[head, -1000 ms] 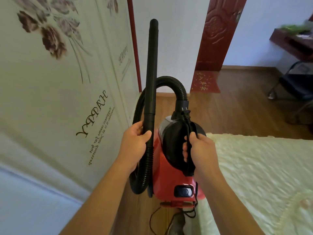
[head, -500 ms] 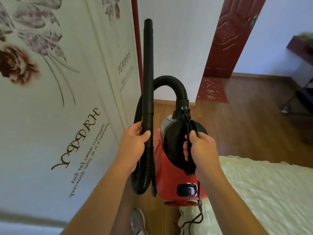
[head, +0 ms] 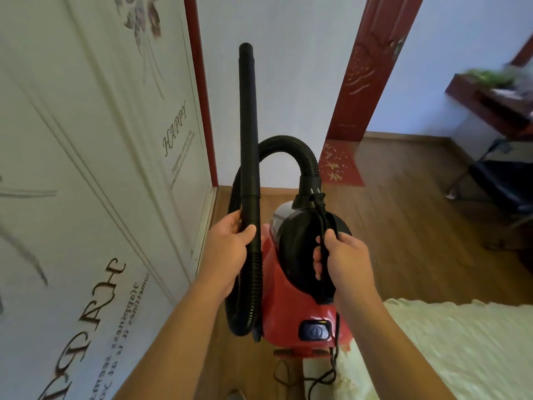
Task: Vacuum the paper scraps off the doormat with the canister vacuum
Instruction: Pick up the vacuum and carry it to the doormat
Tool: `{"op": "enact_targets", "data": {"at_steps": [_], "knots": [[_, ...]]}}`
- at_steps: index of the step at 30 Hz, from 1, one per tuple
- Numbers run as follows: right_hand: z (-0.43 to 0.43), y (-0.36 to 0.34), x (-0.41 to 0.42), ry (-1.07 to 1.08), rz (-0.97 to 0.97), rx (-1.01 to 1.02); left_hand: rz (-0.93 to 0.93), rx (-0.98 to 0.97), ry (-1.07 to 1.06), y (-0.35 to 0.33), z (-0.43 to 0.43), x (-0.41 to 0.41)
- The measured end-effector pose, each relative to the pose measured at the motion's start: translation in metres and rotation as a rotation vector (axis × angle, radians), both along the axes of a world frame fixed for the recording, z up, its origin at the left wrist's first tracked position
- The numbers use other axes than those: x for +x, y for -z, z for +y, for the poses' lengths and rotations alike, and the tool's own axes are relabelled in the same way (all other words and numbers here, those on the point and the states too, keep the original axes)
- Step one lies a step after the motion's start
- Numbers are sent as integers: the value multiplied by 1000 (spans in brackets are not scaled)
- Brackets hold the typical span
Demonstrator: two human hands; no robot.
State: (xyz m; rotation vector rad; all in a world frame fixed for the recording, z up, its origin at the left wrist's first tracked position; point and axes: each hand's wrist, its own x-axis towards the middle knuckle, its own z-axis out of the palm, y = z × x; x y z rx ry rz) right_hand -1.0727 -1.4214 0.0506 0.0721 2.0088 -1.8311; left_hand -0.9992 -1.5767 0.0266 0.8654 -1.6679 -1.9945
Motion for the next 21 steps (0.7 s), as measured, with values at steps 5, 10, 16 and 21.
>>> {"op": "enact_targets", "data": {"at_steps": [5,10,16,21], "knots": [[-36,-6,-50,75,-9,-18,-28,7,55,0,-46,-54],[-68,7,-107,96,-45,-38,-34,2,101,1,-74,-112],[-98,27,-197,96,-85,-44,-90,-25,91,12,-106,-199],[-111,31,-282,100,-129,-47,-129,-35,95,10,-120,-286]]}}
